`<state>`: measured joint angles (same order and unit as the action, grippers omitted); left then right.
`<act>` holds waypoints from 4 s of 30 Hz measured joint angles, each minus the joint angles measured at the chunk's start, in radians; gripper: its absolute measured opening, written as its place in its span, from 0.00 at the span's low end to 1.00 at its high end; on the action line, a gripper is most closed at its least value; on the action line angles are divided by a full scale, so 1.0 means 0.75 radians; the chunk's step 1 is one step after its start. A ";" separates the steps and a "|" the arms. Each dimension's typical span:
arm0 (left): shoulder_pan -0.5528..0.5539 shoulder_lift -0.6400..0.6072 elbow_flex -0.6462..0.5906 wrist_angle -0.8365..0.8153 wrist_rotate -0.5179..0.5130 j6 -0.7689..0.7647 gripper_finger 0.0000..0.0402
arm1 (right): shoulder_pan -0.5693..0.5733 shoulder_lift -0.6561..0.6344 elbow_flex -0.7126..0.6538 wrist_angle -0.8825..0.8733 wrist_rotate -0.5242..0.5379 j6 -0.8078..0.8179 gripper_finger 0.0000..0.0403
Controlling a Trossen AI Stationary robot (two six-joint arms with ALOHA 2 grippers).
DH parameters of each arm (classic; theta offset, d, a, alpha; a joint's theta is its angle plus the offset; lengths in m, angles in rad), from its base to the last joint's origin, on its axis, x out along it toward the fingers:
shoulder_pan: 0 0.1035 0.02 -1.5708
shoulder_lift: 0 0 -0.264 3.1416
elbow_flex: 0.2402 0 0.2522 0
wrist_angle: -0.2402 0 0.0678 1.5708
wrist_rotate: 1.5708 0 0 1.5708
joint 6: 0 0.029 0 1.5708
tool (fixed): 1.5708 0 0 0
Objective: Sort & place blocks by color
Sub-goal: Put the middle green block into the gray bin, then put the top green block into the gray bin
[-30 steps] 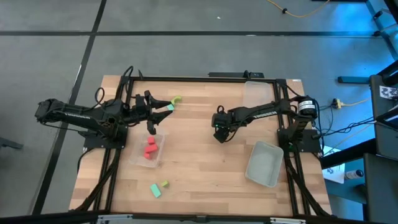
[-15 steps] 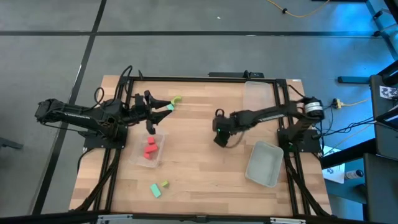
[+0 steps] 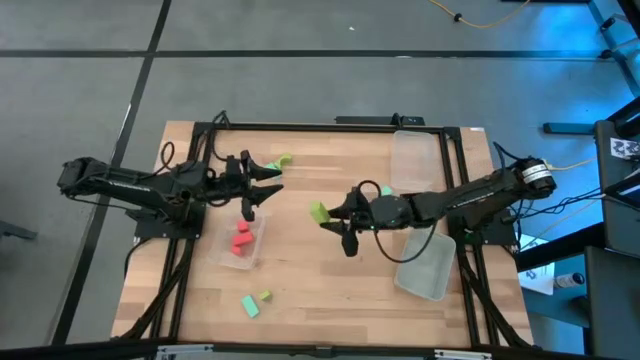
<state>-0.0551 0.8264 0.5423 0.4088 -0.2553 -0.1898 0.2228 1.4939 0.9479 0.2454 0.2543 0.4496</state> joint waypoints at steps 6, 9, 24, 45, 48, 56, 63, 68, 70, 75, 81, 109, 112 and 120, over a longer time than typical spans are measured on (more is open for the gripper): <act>0.000 0.033 0.000 0.010 0.125 -0.001 0.47 | -0.023 -0.007 0.021 -0.006 -0.033 -0.047 0.33; -0.001 0.033 0.000 0.040 0.222 -0.056 0.47 | -0.023 -0.072 0.020 -0.058 -0.132 -0.049 0.33; 0.000 0.012 0.000 0.085 0.153 -0.118 0.47 | 0.432 -0.566 -0.007 -1.482 -0.041 0.766 0.33; 0.001 0.012 0.000 0.102 0.144 -0.117 0.47 | 0.683 -0.431 -0.525 -1.394 -0.303 1.946 0.33; 0.001 0.012 0.000 0.102 0.145 -0.117 0.47 | 0.682 -0.417 -0.544 -1.343 -0.299 1.980 0.33; 0.001 0.012 0.000 0.115 0.149 -0.040 0.47 | 0.674 -0.418 -0.547 -1.338 -0.334 2.011 0.35; 0.001 0.012 0.000 0.134 0.149 -0.012 0.47 | 0.674 -0.450 -0.414 -1.500 -0.397 1.873 0.80; 0.001 0.012 -0.001 0.141 0.150 -0.014 0.47 | 0.675 -0.499 -0.241 -1.687 -0.368 1.803 0.93; 0.001 -0.003 -0.001 0.134 0.160 -0.023 0.47 | 0.676 -0.514 -0.170 -1.663 -0.242 1.774 0.93; 0.001 -0.064 -0.002 0.123 0.211 -0.058 0.47 | 0.604 -0.521 -0.089 -1.392 0.224 1.635 0.93; 0.004 -0.151 -0.001 0.006 0.225 -0.177 0.47 | 0.348 -0.494 -0.224 -0.553 0.471 1.070 0.93; 0.039 -0.092 0.000 -0.116 0.038 -0.305 0.47 | -0.312 -0.392 -0.301 0.538 -0.484 0.161 0.93; 0.080 -0.065 0.052 -0.243 0.012 -0.378 0.47 | -0.312 -0.392 -0.301 0.538 -0.484 0.159 0.93; 0.619 0.281 0.428 -1.050 0.320 -0.357 0.47 | -0.321 -0.392 -0.300 0.532 -0.470 0.157 0.93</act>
<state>0.4092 1.0375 0.8633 -0.3784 -0.0154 -0.4573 -0.0177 1.1995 0.7227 0.6445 -0.0986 0.5670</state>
